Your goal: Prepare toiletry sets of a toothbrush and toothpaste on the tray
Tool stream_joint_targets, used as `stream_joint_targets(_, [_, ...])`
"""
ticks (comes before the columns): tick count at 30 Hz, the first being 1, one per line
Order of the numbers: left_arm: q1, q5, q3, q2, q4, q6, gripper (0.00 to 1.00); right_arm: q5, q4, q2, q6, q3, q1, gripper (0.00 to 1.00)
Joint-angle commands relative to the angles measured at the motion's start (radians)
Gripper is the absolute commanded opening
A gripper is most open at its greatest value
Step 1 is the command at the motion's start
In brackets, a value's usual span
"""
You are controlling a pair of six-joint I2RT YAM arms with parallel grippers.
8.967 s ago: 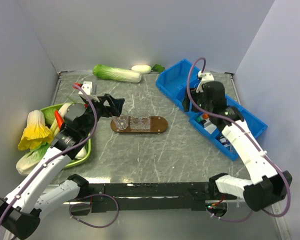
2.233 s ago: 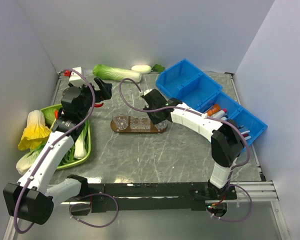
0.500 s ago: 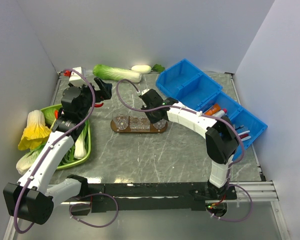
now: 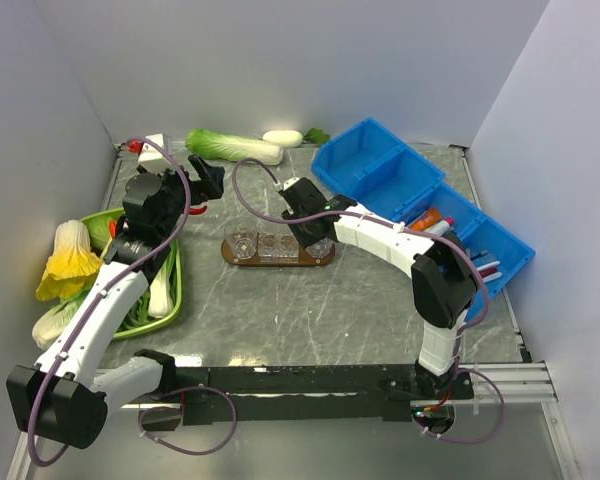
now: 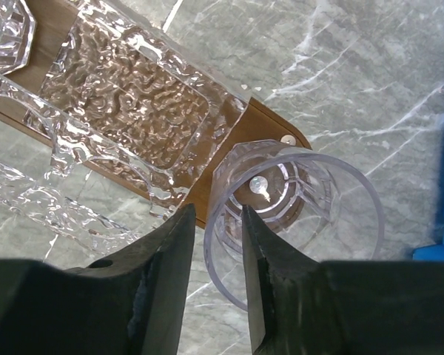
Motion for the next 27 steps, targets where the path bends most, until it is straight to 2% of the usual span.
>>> stream_joint_targets(1, [0.004, 0.012, 0.019, -0.004, 0.034, 0.009, 0.97, 0.031, 0.012, -0.058, -0.004, 0.029, 0.006, 0.4])
stream_joint_targets(11, [0.004, 0.014, 0.019, -0.002, 0.036, 0.009, 0.97, 0.033, 0.003, -0.111, -0.009, 0.014, 0.004, 0.4])
stream_joint_targets(17, [0.004, 0.012, 0.02, -0.002, 0.036, 0.009, 0.97, -0.021, -0.001, -0.18, 0.004, 0.007, 0.004, 0.42])
stream_joint_targets(27, [0.004, 0.024, 0.019, -0.01, 0.034, 0.0, 0.97, -0.084, 0.005, -0.335, 0.031, -0.041, 0.004, 0.64])
